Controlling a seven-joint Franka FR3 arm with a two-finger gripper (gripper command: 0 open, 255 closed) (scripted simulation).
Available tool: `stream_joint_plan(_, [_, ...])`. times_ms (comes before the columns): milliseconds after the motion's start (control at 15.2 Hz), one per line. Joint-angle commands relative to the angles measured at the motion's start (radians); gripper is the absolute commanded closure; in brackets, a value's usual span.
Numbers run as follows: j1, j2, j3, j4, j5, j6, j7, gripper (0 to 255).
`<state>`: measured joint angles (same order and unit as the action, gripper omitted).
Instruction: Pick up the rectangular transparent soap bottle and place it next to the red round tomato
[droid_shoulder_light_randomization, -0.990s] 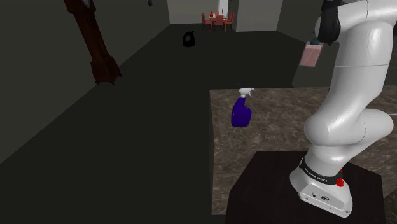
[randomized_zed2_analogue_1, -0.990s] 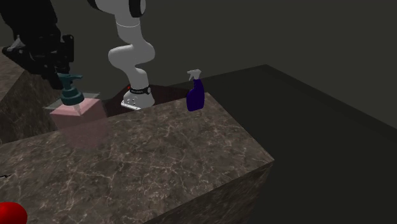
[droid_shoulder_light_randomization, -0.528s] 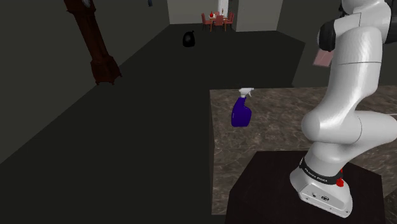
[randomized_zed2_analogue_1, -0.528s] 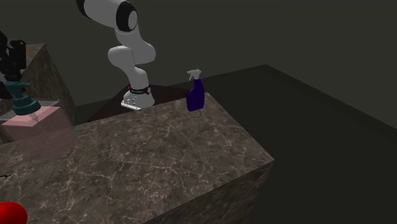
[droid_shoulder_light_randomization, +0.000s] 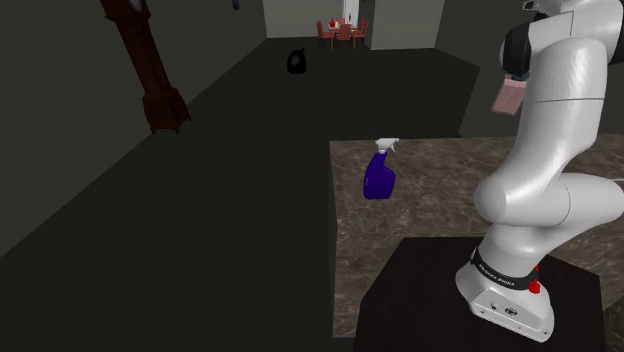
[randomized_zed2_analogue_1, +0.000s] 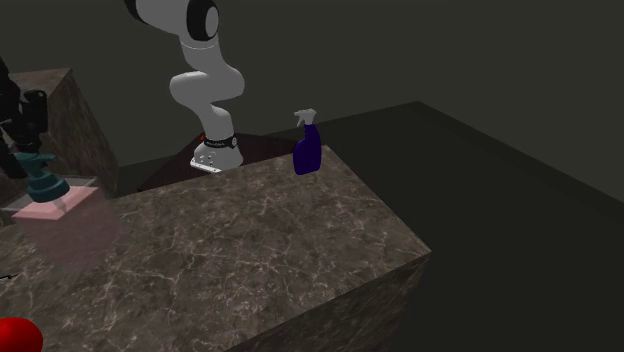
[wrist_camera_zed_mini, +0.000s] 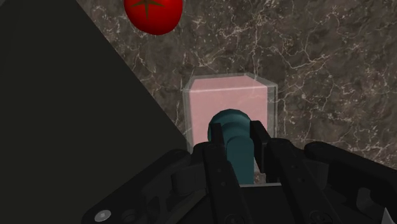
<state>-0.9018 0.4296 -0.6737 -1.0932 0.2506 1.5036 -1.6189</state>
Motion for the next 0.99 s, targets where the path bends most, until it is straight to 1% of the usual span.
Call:
stream_joint_plan(0, [0.014, -0.011, -0.001, -0.043, -0.007, 0.033, 0.001, 255])
stream_joint_plan(396, [0.051, -0.046, -0.004, -0.177, -0.028, 0.134, 0.004, 255])
stream_joint_plan(924, [0.08, -0.068, -0.003, -0.317, -0.04, 0.254, 0.004, 255])
